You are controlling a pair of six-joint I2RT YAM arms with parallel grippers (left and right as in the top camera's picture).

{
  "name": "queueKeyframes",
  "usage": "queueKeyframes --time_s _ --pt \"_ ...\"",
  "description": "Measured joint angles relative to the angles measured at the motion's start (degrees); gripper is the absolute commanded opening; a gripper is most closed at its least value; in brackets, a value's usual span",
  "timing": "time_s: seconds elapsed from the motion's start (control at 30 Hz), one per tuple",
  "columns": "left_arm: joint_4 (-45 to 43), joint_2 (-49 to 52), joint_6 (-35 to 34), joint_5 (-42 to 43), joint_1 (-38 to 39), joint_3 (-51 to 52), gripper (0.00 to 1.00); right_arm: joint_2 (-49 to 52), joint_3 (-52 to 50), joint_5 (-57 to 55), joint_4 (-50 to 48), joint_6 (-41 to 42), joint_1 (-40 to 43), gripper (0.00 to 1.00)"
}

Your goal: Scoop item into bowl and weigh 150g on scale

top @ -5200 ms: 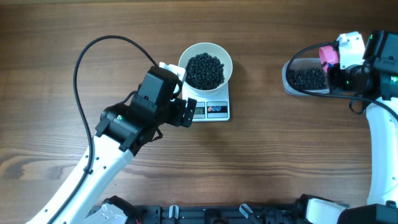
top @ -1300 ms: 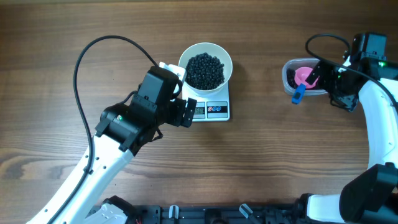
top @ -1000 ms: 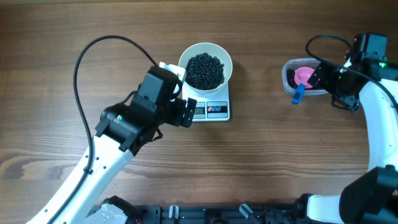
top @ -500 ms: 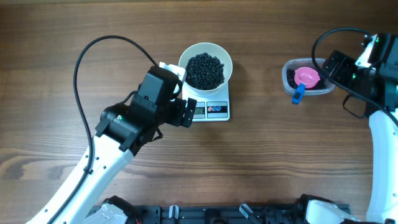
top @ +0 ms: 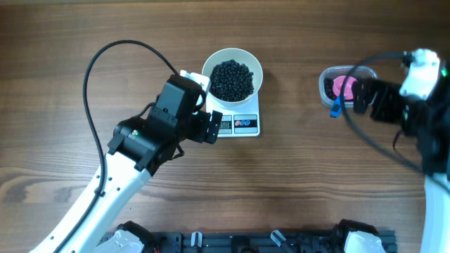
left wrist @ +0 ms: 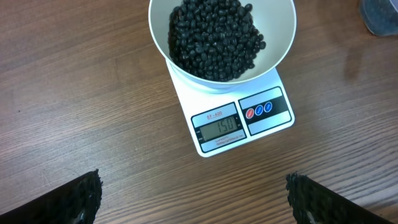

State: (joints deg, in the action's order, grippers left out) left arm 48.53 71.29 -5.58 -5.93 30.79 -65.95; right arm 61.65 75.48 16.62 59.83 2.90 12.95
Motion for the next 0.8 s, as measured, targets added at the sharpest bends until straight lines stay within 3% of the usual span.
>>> queueKeyframes --time_s 0.33,0.8 --pt "0.02 0.0 0.0 0.0 0.0 0.0 1.0 -3.41 0.0 0.09 5.79 0.04 0.0 1.0" --pt "0.02 0.0 0.0 0.0 0.0 0.0 1.0 5.14 0.0 0.09 5.75 0.04 0.0 1.0"
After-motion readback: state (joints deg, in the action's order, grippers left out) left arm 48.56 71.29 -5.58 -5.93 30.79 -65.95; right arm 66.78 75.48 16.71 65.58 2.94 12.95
